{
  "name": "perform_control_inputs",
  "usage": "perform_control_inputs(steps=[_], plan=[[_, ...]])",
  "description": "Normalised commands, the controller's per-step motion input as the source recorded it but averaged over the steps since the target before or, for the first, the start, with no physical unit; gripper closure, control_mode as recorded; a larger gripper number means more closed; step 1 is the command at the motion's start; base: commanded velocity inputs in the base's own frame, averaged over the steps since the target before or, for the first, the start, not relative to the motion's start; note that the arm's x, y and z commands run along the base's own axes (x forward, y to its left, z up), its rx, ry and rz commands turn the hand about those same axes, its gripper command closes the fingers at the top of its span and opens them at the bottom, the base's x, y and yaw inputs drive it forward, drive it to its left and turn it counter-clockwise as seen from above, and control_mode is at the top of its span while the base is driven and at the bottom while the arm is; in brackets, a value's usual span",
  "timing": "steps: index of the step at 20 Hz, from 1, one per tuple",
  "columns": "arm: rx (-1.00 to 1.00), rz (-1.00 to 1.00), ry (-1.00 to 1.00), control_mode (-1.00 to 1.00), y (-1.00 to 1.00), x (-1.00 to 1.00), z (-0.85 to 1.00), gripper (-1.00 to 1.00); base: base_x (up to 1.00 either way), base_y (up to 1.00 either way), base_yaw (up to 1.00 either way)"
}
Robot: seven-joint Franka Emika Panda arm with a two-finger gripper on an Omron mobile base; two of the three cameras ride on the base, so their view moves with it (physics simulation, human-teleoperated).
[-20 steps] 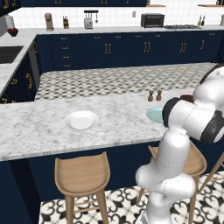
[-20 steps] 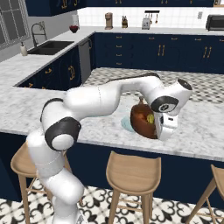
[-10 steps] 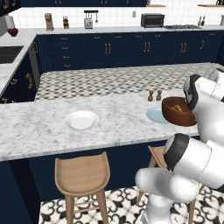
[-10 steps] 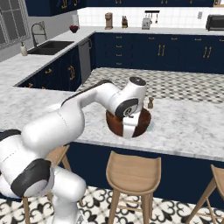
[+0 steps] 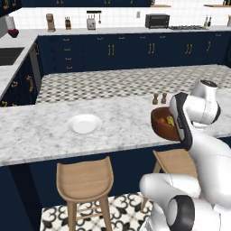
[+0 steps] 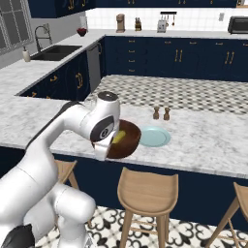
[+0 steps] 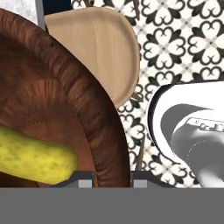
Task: Pick the chicken drumstick and cucumber from their plates and place them in the bowl. Then put the bowl in the fridge.
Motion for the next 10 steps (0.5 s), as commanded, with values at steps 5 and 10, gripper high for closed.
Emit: perform_control_inputs(steps=[5,10], plan=[[0.0,-0.02,0.0,-1.0,0.84,-0.83,0.01,1.0,0.0,0.0,0.0],[0.0,0.0,0.0,-1.0,0.52,-0.84,0.0,1.0,0.0,0.0,0.0]])
